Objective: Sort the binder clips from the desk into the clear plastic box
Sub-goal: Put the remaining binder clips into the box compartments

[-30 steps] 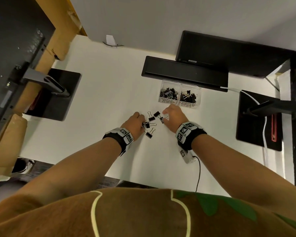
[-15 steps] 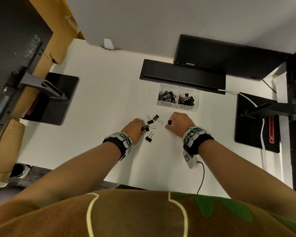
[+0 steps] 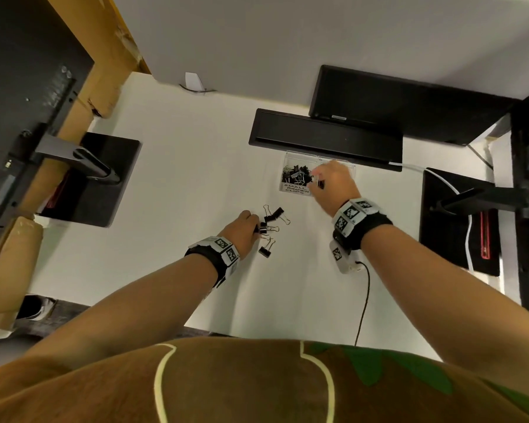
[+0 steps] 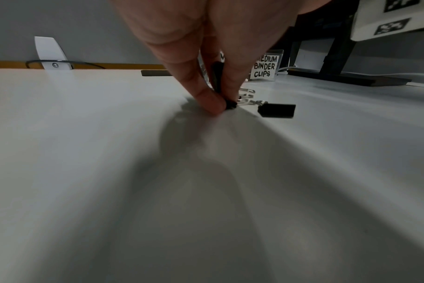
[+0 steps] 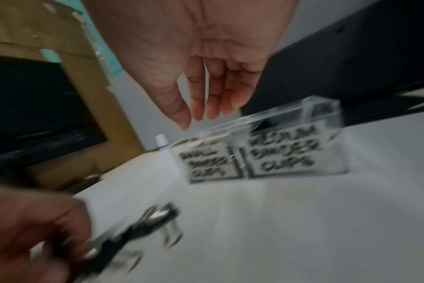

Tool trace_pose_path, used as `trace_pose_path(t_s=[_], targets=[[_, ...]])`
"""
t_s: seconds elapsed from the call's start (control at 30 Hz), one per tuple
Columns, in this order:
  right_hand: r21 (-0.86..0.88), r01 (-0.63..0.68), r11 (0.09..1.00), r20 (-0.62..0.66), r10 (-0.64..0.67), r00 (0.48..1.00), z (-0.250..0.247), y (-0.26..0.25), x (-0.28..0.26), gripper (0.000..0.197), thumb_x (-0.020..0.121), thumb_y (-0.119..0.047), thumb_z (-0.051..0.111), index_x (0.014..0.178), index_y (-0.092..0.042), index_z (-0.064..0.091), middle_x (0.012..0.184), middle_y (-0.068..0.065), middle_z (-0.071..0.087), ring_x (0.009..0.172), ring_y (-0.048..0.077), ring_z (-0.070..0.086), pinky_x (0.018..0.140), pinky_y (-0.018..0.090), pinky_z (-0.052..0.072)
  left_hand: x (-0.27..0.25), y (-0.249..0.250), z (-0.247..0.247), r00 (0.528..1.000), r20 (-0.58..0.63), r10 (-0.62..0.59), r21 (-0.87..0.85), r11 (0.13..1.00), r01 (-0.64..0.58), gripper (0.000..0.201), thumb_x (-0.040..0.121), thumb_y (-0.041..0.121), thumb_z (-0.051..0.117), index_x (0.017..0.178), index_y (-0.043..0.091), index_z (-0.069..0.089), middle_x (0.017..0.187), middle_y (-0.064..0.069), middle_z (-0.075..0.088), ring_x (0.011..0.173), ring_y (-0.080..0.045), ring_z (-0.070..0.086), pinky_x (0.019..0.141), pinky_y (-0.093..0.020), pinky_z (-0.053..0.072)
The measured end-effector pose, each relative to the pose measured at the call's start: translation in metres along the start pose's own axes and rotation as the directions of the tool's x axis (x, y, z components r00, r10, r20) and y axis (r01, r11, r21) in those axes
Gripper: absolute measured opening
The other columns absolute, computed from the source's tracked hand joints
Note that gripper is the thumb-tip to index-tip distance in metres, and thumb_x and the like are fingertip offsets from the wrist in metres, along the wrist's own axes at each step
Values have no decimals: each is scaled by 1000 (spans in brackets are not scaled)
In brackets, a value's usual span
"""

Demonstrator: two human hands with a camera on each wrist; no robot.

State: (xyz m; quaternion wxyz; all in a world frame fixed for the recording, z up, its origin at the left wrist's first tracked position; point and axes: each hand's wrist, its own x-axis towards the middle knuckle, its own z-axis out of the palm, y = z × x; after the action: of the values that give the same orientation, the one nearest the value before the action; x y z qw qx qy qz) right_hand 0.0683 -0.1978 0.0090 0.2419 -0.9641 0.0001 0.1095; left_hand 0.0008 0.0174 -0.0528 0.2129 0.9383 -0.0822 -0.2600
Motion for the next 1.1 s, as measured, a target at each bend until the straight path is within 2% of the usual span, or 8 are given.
trace_pose_path(t_s=[0.13, 0.2, 0.3, 0.47, 0.6, 0.87, 0.97, 1.1], targets=[[-27, 219, 975, 234, -207, 950, 43, -27, -18, 30, 90, -12, 51, 119, -16, 57, 130, 4, 50, 128, 22, 41, 107, 38, 39, 1, -1, 0, 1000, -7, -10, -31, 999, 10, 22, 93, 12, 48, 114, 5, 54, 116, -11, 50, 94, -29, 57, 82, -34, 48], [-62, 276, 959, 335, -241, 911, 61, -34, -21, 43, 88, 0, 48, 127, -17, 53, 130, 4, 48, 125, 23, 39, 100, 37, 44, 0, -1, 0, 1000, -9, -15, -44, 999, 15, 24, 92, 13, 50, 115, 8, 55, 115, -11, 51, 97, -31, 58, 85, -39, 50], [-143, 339, 930, 413, -255, 874, 76, -35, -21, 57, 85, 7, 45, 134, -22, 47, 130, 4, 43, 119, 26, 36, 90, 36, 47, -4, -1, 0, 1000, -1, -10, -11, 1000, 10, 29, 92, 18, 50, 120, 11, 52, 113, -11, 50, 92, -32, 59, 81, -42, 52], [-175, 320, 931, 354, -243, 903, 79, -17, -19, 36, 91, 1, 47, 121, -17, 56, 119, 8, 47, 111, 30, 38, 81, 39, 49, -8, -3, -1, 999, 20, 38, 45, 998, -39, 31, 90, 21, 55, 119, 12, 53, 116, -9, 46, 83, -34, 60, 75, -43, 54], [-120, 242, 963, 329, -192, 925, 75, -2, -21, 25, 91, -5, 49, 112, -15, 57, 113, 8, 50, 109, 30, 40, 85, 41, 46, -5, -4, -3, 993, 52, 105, 100, 989, -110, 27, 90, 11, 53, 117, 8, 55, 119, -10, 46, 87, -34, 60, 77, -42, 53], [26, 128, 991, 294, -130, 947, 67, 18, -37, 26, 87, -3, 48, 111, -9, 57, 111, 13, 53, 105, 29, 46, 83, 27, 34, 1, 10, -3, 992, 31, 120, 99, 987, -123, 28, 89, 17, 54, 116, 11, 54, 118, -6, 53, 103, -26, 56, 78, -34, 47], [92, 87, 992, 281, -109, 953, 64, 25, -43, 25, 85, -2, 50, 109, -6, 57, 109, 14, 54, 102, 28, 49, 80, 26, 36, 2, 19, 0, 985, 51, 165, 126, 977, -171, 37, 90, 23, 55, 126, 16, 47, 121, -4, 49, 105, -25, 55, 73, -33, 47], [124, 58, 991, 283, -92, 955, 60, 30, -49, 24, 83, -1, 51, 106, -6, 57, 106, 14, 54, 99, 27, 49, 80, 30, 41, 7, 33, 3, 973, 81, 217, 214, 950, -229, 49, 91, 17, 51, 139, 18, 38, 126, -8, 44, 107, -27, 53, 72, -33, 46]])
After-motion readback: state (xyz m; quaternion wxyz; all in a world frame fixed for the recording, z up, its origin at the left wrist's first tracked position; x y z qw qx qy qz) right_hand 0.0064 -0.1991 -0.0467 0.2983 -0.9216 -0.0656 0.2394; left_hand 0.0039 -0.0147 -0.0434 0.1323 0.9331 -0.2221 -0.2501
